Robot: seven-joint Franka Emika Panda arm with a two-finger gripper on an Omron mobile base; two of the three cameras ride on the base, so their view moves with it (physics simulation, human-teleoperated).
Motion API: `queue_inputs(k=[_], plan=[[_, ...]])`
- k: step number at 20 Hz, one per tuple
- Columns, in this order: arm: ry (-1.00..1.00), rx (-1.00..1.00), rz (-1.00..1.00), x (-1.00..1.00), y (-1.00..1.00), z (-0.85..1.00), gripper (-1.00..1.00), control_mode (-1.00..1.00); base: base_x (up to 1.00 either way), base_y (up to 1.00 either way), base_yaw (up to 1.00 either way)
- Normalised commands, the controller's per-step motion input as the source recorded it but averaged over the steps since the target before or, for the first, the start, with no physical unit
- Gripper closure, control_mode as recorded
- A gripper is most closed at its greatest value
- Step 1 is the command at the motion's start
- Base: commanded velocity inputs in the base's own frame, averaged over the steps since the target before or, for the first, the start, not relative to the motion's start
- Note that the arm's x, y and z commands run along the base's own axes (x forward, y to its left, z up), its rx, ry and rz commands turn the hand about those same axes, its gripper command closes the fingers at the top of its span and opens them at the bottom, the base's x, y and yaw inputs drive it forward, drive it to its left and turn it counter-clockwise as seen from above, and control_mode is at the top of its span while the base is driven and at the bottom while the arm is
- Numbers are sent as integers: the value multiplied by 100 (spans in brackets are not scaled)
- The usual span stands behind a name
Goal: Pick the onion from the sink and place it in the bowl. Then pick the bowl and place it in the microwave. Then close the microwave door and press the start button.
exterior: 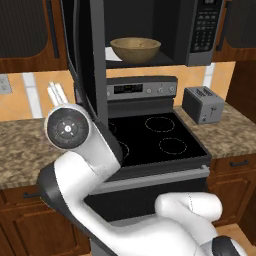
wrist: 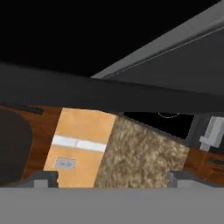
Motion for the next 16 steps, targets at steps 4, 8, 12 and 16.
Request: queue_inputs(k=[4,8,12,16], plan=[[0,-1,-36,22,-76,0,-100,-100,0,0,0],[0,0,-15,0,-100,0,-100,-100,0,0,0],[-6,0,0,-9,-100,0,-100,-100,0,0,0],[-4,-3,3,16,-100,0,-100,-100,0,0,0]])
